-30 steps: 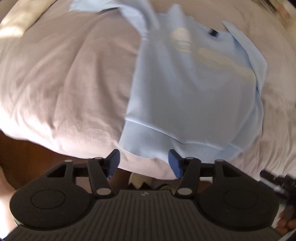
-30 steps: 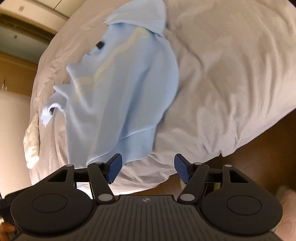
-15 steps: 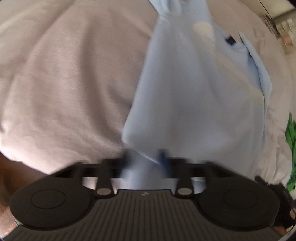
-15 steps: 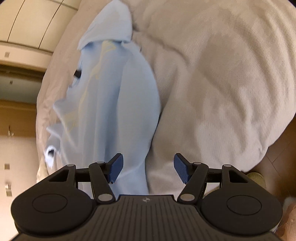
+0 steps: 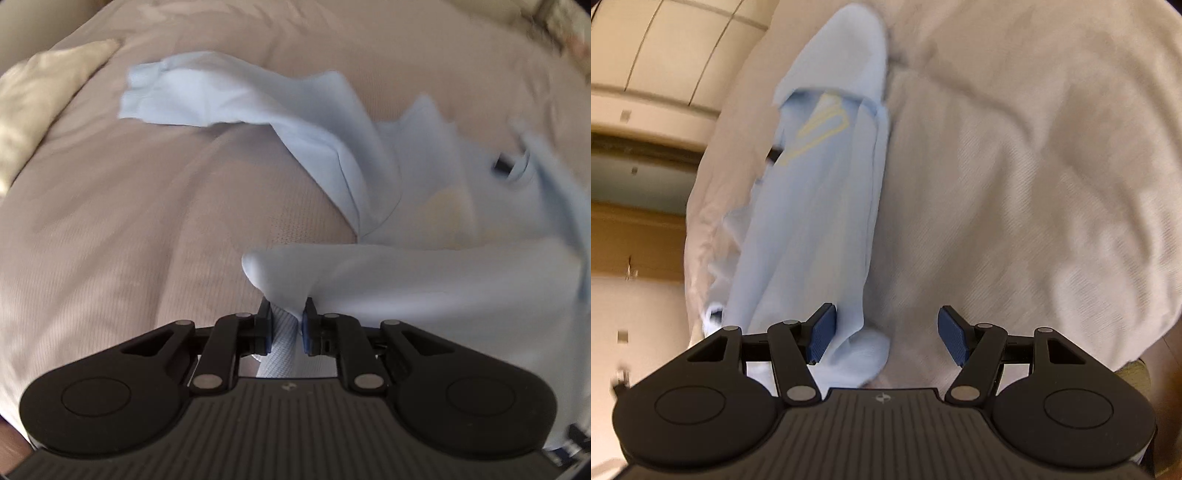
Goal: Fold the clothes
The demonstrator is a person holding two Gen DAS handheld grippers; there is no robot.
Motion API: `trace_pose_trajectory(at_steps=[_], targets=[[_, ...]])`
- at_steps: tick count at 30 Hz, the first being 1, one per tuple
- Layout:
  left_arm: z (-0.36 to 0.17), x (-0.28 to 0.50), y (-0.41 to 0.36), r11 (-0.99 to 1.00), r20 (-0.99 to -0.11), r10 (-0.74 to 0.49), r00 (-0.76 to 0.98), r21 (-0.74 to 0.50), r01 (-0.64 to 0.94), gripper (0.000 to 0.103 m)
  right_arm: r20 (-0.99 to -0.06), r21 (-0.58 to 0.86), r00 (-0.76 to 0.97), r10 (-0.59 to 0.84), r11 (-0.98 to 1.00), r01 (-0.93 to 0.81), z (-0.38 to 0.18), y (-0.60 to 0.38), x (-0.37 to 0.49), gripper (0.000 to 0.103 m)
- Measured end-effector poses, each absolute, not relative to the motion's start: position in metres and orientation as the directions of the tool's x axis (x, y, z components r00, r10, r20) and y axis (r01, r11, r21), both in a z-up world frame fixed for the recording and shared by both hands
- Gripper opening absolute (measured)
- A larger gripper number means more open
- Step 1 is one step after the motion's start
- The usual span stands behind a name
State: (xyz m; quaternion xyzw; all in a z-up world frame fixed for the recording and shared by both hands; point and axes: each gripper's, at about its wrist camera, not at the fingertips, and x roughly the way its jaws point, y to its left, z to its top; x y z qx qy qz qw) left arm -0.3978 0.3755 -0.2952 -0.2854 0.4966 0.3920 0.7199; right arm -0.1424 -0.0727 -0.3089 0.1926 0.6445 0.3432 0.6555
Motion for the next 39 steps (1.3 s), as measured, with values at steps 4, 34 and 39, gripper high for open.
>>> trace_pose_trajectory(at_steps=[4, 34, 39], targets=[[-0.317, -0.393, 0.381, 0.542, -0.948, 0.27, 0.165, 0.008, -0.841, 0.014, -0.667, 0.728, -0.057, 0.743, 0.634, -0.262, -0.311, -0.064, -0.152, 0.064], [-0.307, -0.454, 0.183, 0.485, -0.979, -0.039, 0.2, -0.194, -0.853, 0.017, -0.799, 0.563, -0.252, 0.546, 0.533, -0.631, -0.252, -0.151, -0.119, 0.006], [-0.308, -0.462, 0.159, 0.482, -0.995, 0.004, 0.104, -0.09, -0.871, 0.016, -0.918, 0.384, -0.17, 0.36, 0.692, -0.611, -0.275, -0.141, -0.115, 0.015]])
